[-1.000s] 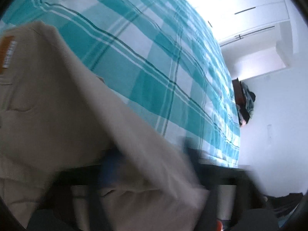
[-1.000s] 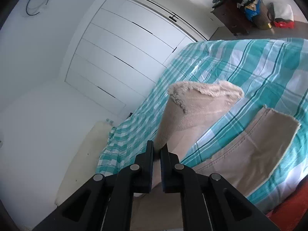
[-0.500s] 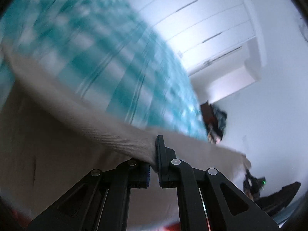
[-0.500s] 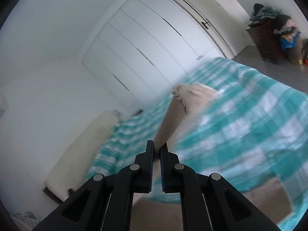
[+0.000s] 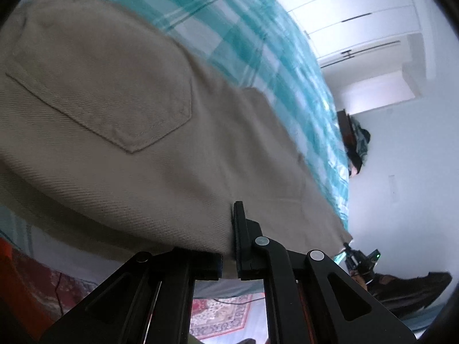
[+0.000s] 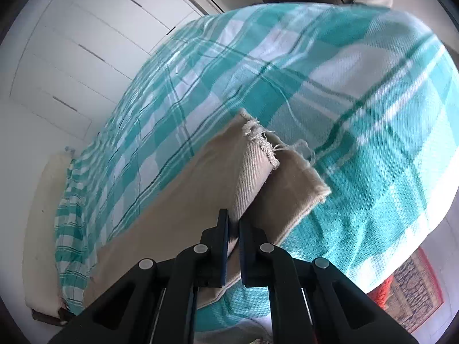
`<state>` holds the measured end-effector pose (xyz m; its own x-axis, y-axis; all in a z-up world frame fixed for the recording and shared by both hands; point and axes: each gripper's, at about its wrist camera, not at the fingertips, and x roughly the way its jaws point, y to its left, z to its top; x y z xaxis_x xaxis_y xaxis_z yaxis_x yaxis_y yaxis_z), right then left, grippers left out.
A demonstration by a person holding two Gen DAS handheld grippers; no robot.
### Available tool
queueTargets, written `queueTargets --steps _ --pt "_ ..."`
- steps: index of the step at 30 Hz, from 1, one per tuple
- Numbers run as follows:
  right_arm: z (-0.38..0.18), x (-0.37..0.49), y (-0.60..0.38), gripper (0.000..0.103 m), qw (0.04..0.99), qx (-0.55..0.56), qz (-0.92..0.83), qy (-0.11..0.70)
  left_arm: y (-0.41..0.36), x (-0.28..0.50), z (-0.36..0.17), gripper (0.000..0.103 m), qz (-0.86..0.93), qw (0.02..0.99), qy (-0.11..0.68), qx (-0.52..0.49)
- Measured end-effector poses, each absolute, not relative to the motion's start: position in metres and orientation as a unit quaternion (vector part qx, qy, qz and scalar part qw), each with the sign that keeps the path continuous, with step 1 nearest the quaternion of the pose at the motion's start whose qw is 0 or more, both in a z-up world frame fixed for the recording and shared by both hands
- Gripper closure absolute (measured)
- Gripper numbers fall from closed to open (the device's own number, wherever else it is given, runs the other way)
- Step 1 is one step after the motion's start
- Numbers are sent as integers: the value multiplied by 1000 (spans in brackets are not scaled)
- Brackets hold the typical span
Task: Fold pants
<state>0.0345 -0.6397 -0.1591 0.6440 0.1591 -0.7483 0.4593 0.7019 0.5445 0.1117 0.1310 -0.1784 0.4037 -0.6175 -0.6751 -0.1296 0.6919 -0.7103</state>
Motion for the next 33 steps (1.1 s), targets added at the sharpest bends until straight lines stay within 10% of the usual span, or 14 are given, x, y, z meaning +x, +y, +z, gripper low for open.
queueTargets --steps 14,19,21,33 --pt "-145 20 -633 96 819 389 -123 404 140 109 -193 100 -125 755 550 -333" --pt "-165 13 -643 79 784 442 -134 414 139 100 -200 99 -130 755 551 -331" --pt "-159 5 -648 54 782 484 -100 381 140 100 -198 98 -136 757 545 -334" --pt "-168 8 -610 53 732 540 -59 410 135 99 -198 98 -135 764 545 -317"
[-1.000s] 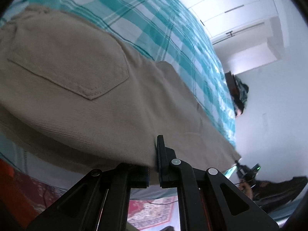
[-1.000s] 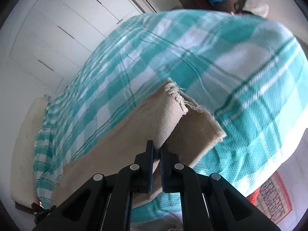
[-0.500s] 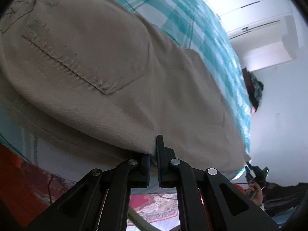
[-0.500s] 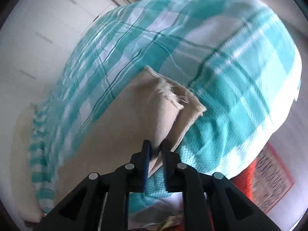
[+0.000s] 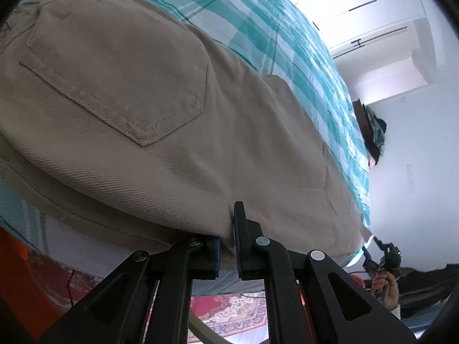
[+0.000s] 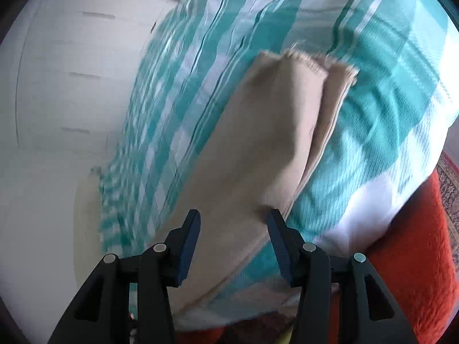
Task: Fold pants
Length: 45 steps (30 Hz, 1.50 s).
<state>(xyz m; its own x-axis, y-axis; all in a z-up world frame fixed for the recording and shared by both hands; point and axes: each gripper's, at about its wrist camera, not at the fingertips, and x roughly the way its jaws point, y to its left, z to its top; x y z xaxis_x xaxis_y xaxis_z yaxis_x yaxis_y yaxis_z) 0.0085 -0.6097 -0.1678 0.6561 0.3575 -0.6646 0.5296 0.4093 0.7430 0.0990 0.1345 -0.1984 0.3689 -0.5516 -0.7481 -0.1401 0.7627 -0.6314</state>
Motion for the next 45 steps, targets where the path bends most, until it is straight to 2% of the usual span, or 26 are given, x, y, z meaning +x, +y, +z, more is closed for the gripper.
queueTargets --steps 3,9,13,19,23,32,33,36,40,42,44,45 --pt "-179 3 -616 53 704 579 -65 406 135 98 -199 98 -134 764 545 -318" --pt "-185 5 -587 53 679 578 -47 449 132 100 -200 97 -133 764 545 -319" --pt "-188 2 -580 53 685 607 -36 401 133 100 -200 97 -134 763 545 -322" --pt "-187 4 -589 53 698 585 -67 406 133 100 -202 97 -135 762 544 -324" --pt "-192 3 -602 53 702 632 -22 326 133 102 -204 97 -135 760 545 -328" --pt "-174 -49 -673 53 739 654 -118 107 133 102 -205 97 -137 759 546 -327" --pt "-163 -59 -683 53 752 632 -151 109 133 102 -205 97 -137 758 547 -327" --pt "-131 -63 -691 53 792 540 -217 187 131 102 -200 96 -136 756 555 -319" --pt "-106 -15 -655 53 852 404 -154 294 121 97 -185 92 -141 760 566 -286" --pt "-116 18 -631 53 857 359 -94 359 113 90 -174 89 -145 764 574 -257" --pt "-142 43 -616 53 844 318 -83 424 106 78 -161 81 -157 770 574 -233" --pt "-162 52 -618 64 829 285 -107 470 102 71 -152 73 -163 774 571 -219"
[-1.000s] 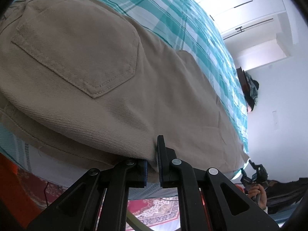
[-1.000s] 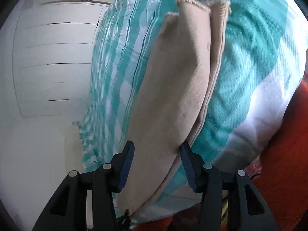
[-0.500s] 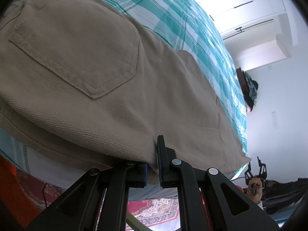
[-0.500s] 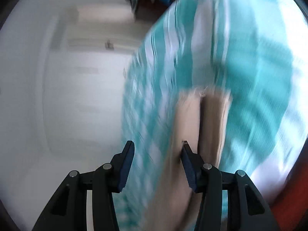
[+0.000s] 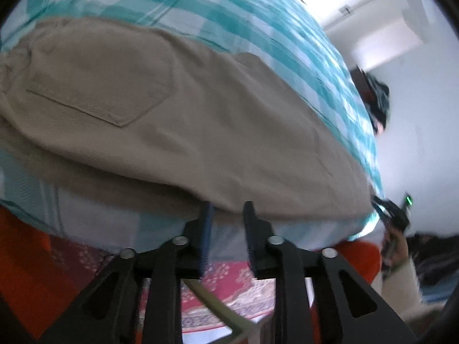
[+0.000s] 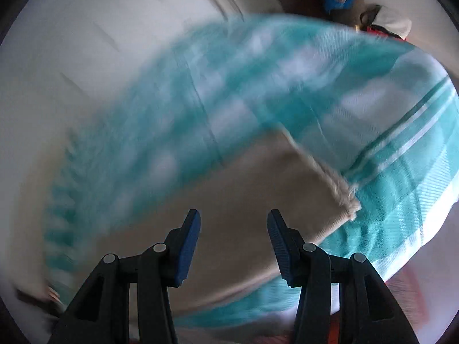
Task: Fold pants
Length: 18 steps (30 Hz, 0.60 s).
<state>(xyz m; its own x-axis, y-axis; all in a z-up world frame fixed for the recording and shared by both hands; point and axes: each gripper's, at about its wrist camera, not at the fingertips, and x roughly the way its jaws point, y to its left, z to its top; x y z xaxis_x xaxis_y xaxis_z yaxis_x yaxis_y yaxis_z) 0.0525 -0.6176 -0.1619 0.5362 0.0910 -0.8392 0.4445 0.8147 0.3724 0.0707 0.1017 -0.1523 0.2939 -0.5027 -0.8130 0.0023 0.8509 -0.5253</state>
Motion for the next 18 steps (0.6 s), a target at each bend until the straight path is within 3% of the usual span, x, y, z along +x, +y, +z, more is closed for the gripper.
queueTargets --steps 2,3,4,7,9,14,16,18 --pt "-187 50 -631 98 805 267 -151 508 93 55 -133 67 -170 790 558 -189" --pt "-186 46 -637 98 804 274 -163 502 90 51 -126 62 -173 798 549 -180" --pt "-177 42 -638 97 813 270 -174 486 86 48 -118 54 -179 807 536 -170" --pt "-145 56 -618 78 849 184 -166 467 67 58 -102 34 -198 828 507 -133" --pt "-135 71 -601 54 865 162 -124 460 50 80 -102 33 -205 835 500 -107" --pt "-165 93 -592 53 847 109 -123 505 19 135 -135 29 -194 843 497 -68" --pt "-191 93 -601 53 819 137 -121 544 10 149 -164 29 -176 830 525 -60" --pt "-188 93 -605 52 826 150 -121 530 4 149 -193 31 -160 814 556 -49"
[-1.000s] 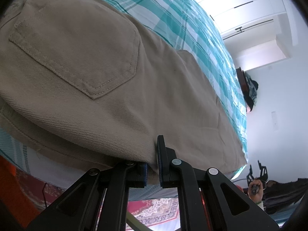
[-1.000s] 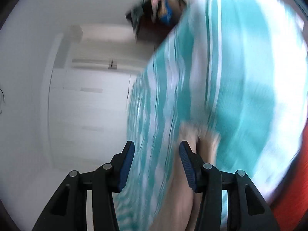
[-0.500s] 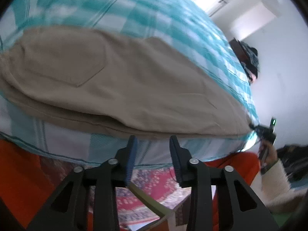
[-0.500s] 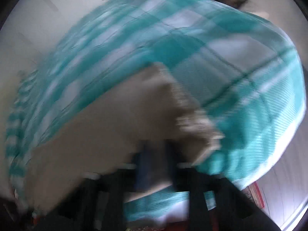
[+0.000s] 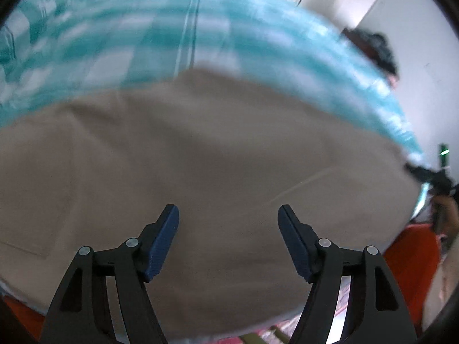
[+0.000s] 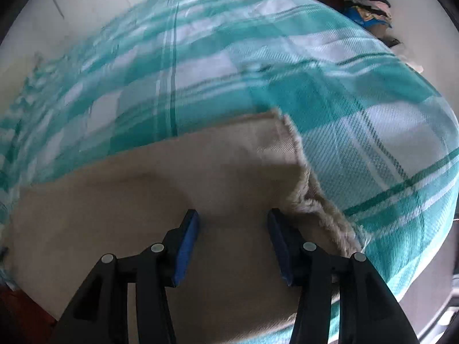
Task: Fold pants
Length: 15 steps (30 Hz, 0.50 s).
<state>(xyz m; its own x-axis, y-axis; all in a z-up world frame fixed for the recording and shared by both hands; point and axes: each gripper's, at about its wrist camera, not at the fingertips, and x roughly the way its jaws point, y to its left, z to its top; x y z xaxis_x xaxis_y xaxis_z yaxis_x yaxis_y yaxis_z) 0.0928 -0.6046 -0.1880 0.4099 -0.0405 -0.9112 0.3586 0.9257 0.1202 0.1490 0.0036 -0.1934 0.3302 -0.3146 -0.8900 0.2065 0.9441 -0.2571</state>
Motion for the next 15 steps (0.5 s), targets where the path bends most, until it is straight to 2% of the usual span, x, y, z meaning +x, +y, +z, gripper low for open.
queueTargets --steps 5,8,10,11,12,15 --pt "-184 87 -606 54 834 154 -122 516 -6 133 -201 26 -154 837 524 -16" --pt "-154 77 -600 51 870 119 -157 452 -4 137 -201 24 -156 832 532 -23" --pt "-127 57 -588 36 896 88 -183 396 -5 137 -201 23 -158 832 532 -22" --pt "-116 46 -582 23 904 74 -196 373 -6 139 -201 23 -158 832 531 -20" --pt "-107 35 -576 14 911 64 -205 353 -7 139 -201 22 -158 833 529 -20" --pt "-86 -4 -560 2 927 44 -235 289 -10 139 -203 20 -158 836 525 -21"
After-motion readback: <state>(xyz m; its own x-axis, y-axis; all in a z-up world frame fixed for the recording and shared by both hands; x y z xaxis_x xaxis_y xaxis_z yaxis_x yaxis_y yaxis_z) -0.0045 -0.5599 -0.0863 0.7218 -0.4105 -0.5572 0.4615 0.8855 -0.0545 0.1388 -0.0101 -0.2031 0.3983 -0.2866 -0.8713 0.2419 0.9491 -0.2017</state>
